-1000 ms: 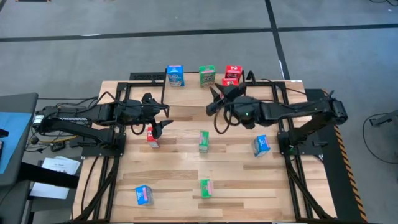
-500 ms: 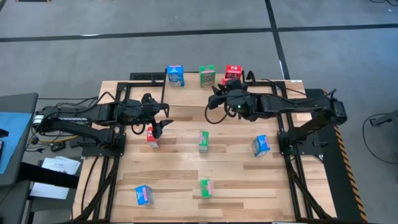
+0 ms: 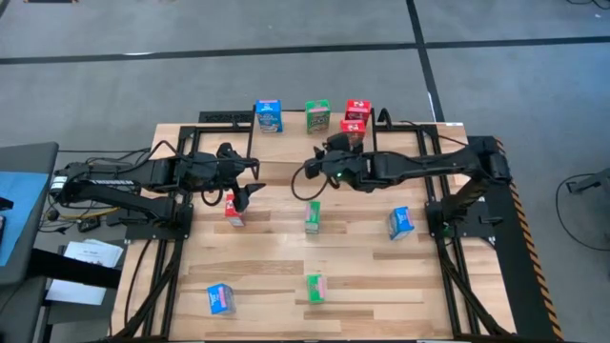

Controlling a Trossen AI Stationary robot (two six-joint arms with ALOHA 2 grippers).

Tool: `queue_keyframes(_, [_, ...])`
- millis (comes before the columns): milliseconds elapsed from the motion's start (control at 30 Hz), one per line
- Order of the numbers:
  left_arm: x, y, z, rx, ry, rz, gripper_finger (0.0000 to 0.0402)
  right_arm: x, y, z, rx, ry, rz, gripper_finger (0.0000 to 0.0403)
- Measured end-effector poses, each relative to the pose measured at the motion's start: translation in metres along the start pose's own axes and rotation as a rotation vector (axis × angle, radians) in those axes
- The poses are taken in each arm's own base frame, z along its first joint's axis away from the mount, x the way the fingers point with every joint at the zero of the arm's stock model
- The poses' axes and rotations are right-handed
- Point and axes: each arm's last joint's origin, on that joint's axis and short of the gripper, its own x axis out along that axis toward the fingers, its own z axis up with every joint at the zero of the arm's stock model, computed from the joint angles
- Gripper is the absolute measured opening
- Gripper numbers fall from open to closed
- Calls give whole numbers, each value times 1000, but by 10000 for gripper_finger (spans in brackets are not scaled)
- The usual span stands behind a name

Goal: Stack cereal on shelf
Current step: Put the right red cereal box on the shelf aligned with the other red cereal box

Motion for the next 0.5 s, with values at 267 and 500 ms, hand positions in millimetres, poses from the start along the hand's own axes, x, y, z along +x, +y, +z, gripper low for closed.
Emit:
queue_keyframes(267, [0,0,0,-1,-2,0,311,16,-2,-18,-32,38,-80,164])
queue_keyframes(500, [0,0,0,-1,-2,-1,311,23,-17,-24,-7,87,-195,164])
